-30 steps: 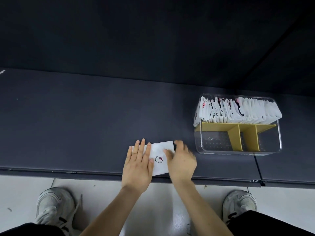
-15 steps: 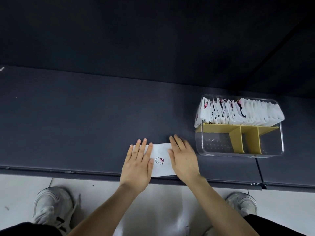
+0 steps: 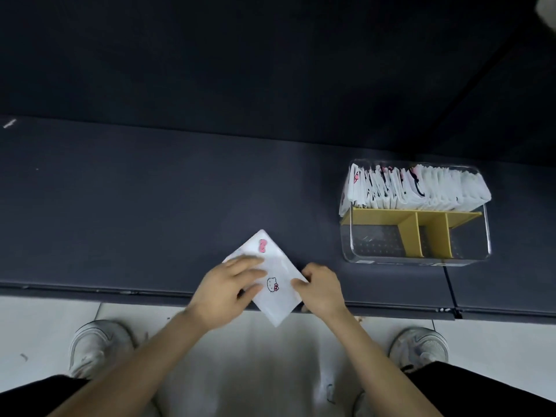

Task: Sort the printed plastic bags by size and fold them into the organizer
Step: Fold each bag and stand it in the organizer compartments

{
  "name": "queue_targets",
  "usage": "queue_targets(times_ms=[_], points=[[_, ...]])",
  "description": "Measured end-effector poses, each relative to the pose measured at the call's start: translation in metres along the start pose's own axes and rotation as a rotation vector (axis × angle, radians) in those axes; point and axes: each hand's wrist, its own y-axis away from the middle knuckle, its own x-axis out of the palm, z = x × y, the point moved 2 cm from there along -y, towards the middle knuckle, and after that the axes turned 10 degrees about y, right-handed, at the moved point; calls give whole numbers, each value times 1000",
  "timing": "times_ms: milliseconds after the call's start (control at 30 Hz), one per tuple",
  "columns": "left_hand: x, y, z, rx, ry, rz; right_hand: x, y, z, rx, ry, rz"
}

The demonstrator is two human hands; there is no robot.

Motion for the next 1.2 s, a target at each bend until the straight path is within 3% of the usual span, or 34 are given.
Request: queue_targets(times_ms=[67,200,300,467,533,600,700,800,900,1033,1200], points=[[1,22,-13,-141,233,-84,0,12,-5,154,-443,93],[1,33,-28,-317,547,10,-5,24,-5,333,-835,197],[1,29,-32,-329,522,78,-12,25,1,475,-1088,248],[7,16,-28,-551,365,-105,-14,27,17,533,-1283,245],[7,12,-28,-662,375,-152,-16,28,21,423,-1208,277],[6,10,-29,-773,465,-166,-23,24,18,216,-903,298],[11,10,-27,-869,546,-178,-28,13,10,-30,-437,170],[15,9,-25,-874,513,-194,-17,-4,3,-52,-170,-20],[17,3,-30,-895,462,-299,-5,-13,4,-12,84,-100],[20,-4,-36,-930,308,-435,4,-13,3,-26,232,-188],[16,-8,-25,-845,-44,-405,17,-6,-9,-150,42,-323]])
